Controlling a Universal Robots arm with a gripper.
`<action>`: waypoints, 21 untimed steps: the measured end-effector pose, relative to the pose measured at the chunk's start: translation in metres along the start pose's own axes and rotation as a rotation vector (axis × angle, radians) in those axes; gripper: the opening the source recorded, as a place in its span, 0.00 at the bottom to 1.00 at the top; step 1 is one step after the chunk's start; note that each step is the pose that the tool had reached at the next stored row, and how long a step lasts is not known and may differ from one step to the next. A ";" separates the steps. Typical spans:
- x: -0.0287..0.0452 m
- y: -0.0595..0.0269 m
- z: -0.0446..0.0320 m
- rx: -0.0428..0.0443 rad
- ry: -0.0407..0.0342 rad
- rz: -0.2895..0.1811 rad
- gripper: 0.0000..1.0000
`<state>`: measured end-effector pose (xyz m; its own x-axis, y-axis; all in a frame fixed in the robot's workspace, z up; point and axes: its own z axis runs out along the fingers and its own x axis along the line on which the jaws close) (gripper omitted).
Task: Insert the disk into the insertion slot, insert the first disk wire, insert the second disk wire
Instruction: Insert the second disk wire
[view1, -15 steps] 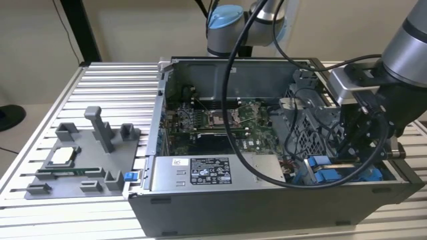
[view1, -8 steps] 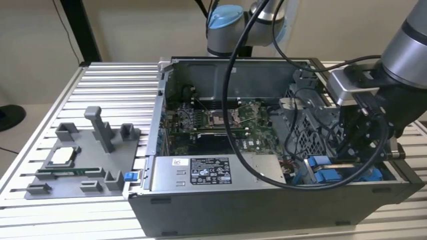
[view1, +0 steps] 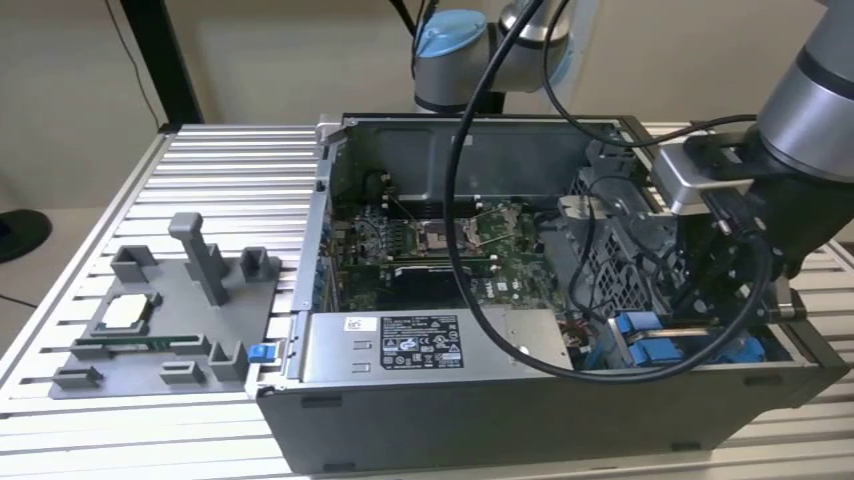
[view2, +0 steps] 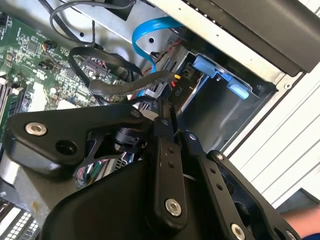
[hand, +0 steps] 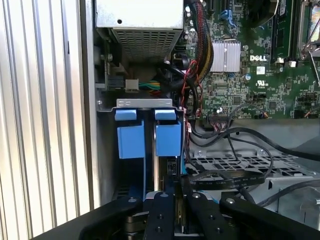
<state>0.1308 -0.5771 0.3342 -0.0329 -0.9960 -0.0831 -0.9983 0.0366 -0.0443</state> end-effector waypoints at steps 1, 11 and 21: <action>0.0001 0.0000 0.0004 -0.0001 -0.0008 0.000 0.00; -0.0011 -0.0005 -0.0131 -0.0015 -0.0010 0.000 1.00; -0.0036 -0.0019 -0.0435 -0.0093 -0.0008 0.001 1.00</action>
<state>0.1308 -0.5771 0.3778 -0.0340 -0.9959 -0.0840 -0.9987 0.0370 -0.0350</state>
